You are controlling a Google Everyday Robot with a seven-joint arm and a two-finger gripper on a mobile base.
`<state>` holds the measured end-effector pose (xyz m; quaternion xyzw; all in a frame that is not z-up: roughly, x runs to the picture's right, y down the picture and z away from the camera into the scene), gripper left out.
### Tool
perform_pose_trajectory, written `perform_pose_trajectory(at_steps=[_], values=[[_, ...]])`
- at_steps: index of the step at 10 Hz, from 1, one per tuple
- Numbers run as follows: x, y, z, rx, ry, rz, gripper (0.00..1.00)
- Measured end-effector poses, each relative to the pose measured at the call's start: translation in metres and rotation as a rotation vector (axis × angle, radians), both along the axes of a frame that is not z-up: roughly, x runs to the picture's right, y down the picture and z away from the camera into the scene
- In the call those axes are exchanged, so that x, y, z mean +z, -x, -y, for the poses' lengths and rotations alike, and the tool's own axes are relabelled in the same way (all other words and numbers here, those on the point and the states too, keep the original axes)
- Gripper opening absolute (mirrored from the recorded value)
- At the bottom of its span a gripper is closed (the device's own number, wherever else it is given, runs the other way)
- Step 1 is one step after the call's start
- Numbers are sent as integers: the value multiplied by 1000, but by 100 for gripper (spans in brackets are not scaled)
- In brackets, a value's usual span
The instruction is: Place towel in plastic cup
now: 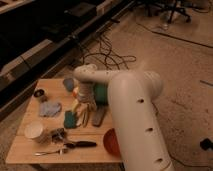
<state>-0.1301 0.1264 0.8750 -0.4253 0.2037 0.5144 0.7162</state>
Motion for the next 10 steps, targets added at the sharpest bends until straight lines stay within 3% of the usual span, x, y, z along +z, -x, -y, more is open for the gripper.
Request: perform_pose_trajectory(at_steps=[10], values=[[0, 0, 0, 0, 0, 0, 80]])
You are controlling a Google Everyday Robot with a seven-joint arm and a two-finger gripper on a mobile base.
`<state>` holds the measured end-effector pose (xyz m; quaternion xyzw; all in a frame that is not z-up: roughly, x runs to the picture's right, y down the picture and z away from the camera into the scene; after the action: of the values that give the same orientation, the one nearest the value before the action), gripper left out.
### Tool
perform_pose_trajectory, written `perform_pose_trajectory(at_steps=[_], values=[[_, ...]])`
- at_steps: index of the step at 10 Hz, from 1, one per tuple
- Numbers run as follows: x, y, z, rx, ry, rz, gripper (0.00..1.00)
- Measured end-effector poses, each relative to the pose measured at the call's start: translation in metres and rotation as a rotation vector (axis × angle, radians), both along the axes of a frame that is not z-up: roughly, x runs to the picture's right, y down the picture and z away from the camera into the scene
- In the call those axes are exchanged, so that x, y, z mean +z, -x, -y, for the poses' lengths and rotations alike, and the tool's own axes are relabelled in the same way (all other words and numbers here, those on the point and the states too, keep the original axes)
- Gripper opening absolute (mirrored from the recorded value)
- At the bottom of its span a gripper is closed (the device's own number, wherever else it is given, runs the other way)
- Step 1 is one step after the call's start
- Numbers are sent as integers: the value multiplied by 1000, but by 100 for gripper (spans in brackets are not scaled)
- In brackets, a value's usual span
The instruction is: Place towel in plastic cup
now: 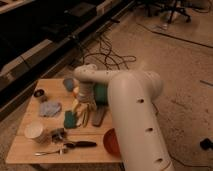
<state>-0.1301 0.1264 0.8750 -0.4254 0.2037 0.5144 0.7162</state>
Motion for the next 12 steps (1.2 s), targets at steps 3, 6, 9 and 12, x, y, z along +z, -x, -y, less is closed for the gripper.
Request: perform_pose_trajectory(at_steps=[3, 6, 9, 12], values=[[0, 0, 0, 1, -1, 0, 80], [-1, 6, 17, 2, -26, -4, 80], [-25, 30, 50, -7, -73, 10, 80], [-56, 45, 75, -23, -144, 28, 80]])
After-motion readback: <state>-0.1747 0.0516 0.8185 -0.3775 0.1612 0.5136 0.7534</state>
